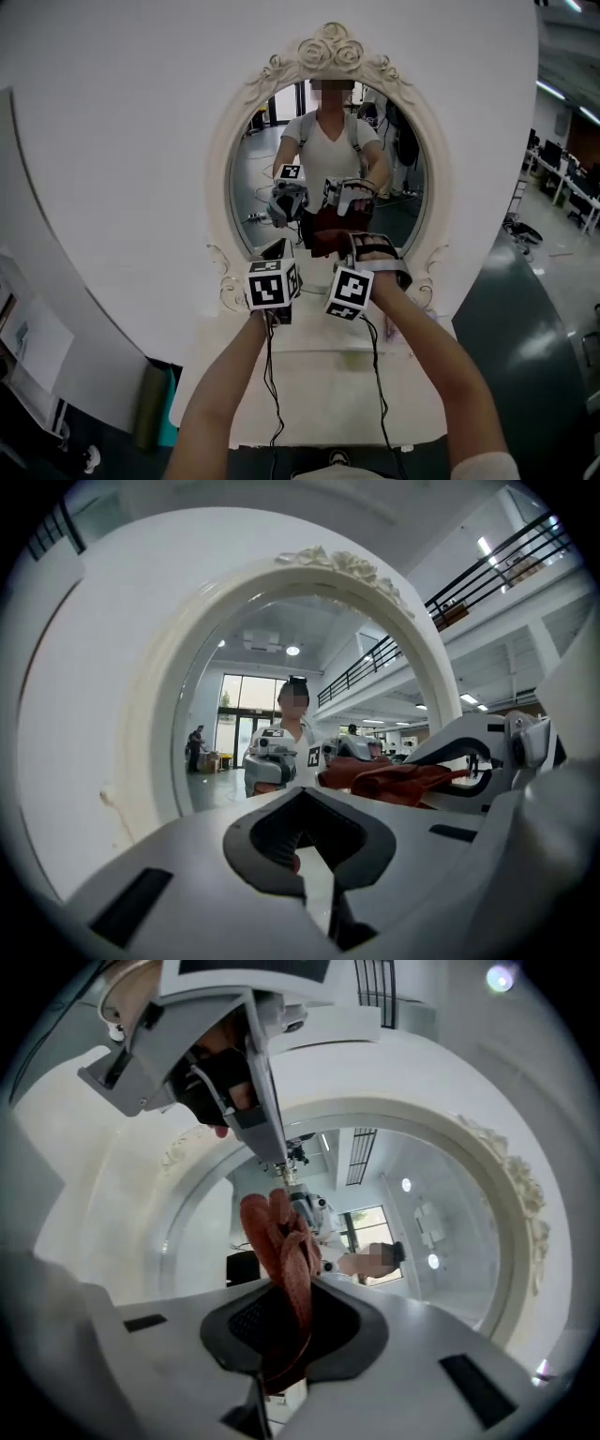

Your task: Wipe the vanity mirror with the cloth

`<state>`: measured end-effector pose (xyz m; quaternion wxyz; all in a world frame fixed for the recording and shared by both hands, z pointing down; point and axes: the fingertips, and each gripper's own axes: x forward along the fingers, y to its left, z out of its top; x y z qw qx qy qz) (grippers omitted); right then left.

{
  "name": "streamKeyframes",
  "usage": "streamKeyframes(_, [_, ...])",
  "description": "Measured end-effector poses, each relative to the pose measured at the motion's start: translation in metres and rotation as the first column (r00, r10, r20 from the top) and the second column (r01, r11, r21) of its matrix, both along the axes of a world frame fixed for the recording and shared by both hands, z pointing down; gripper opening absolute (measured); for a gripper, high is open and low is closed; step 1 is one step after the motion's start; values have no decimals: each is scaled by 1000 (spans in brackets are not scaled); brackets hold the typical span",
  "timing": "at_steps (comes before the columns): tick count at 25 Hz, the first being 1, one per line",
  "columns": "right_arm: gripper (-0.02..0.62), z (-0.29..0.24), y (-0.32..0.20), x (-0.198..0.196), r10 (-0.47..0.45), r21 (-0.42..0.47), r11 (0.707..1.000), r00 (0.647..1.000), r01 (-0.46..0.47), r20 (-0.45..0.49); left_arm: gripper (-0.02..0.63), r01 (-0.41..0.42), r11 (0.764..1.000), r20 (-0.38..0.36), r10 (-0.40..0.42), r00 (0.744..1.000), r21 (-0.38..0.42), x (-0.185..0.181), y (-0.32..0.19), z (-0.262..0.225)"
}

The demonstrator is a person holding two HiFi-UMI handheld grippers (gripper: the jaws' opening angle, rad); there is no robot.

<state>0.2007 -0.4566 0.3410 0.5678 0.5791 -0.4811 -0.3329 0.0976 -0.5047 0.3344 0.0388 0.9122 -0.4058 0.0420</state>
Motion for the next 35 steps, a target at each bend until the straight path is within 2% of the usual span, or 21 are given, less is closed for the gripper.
streamKeyframes(4, [64,-99,6,14,-2,149,989,1000,6,-26,11,-40,995,-45,44,998,89,26,7,-83])
streamKeyframes(8, [64,-190,20,23,28,304,953,994,4,-102,11,-75,983,-58,86,995,168,53,20,-148])
streamKeyframes(13, [64,-254,33,33,58,401,916,989,2,-138,11,-106,965,-79,128,989,240,78,37,-208])
streamKeyframes(17, [64,-267,38,40,56,426,905,986,17,-159,11,-134,950,-72,161,984,281,92,45,-231])
streamKeyframes(20, [64,-265,40,44,55,435,900,981,33,-187,11,-148,949,-69,173,982,278,96,46,-231])
streamKeyframes(26, [64,-253,35,61,98,418,909,972,1,-215,11,-141,955,-23,152,988,262,105,38,-211])
streamKeyframes(35, [64,-227,35,71,128,374,926,970,-43,-205,11,-162,968,-24,170,985,193,111,33,-166])
